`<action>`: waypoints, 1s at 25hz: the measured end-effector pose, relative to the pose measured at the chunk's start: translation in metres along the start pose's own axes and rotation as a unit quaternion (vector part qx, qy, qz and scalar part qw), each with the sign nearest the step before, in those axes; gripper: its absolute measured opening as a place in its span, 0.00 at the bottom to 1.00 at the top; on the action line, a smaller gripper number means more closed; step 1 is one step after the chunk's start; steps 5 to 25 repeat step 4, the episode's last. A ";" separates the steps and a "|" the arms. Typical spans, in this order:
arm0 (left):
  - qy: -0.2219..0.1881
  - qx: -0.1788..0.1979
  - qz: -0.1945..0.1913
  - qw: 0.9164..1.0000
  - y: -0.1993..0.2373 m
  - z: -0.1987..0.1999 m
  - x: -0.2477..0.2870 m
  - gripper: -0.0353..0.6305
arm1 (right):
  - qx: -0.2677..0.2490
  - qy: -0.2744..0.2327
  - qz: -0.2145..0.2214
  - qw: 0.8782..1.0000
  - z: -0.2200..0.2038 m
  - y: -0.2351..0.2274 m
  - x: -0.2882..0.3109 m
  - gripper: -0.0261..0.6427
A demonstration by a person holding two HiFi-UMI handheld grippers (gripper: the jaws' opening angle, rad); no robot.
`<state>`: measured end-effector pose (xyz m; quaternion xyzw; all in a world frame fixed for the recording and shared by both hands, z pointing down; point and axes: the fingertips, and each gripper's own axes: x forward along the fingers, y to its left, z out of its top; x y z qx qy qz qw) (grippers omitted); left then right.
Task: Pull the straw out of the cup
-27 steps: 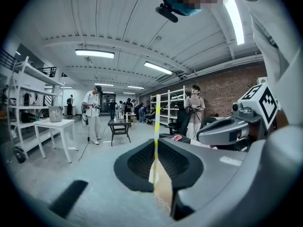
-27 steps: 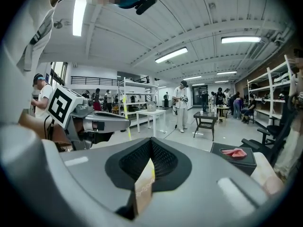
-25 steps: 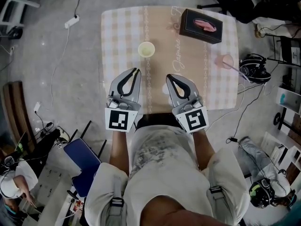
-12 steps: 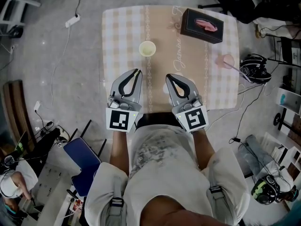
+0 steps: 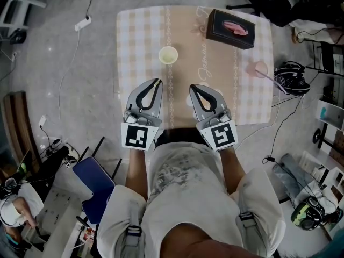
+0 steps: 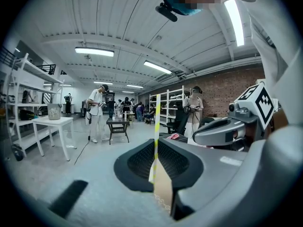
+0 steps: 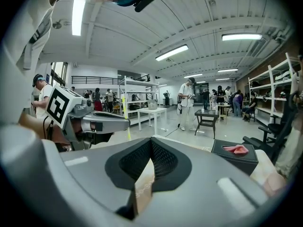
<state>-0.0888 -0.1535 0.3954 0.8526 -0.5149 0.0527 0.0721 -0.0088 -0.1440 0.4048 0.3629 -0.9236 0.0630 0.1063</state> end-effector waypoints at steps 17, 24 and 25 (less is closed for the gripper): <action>-0.001 -0.002 0.000 1.000 -0.001 0.000 -0.001 0.10 | 0.002 0.001 -0.002 1.000 -0.001 0.001 -0.001 0.05; -0.001 -0.002 0.000 1.000 -0.001 0.000 -0.001 0.10 | 0.002 0.001 -0.002 1.000 -0.001 0.001 -0.001 0.05; -0.001 -0.002 0.000 1.000 -0.001 0.000 -0.001 0.10 | 0.002 0.001 -0.002 1.000 -0.001 0.001 -0.001 0.05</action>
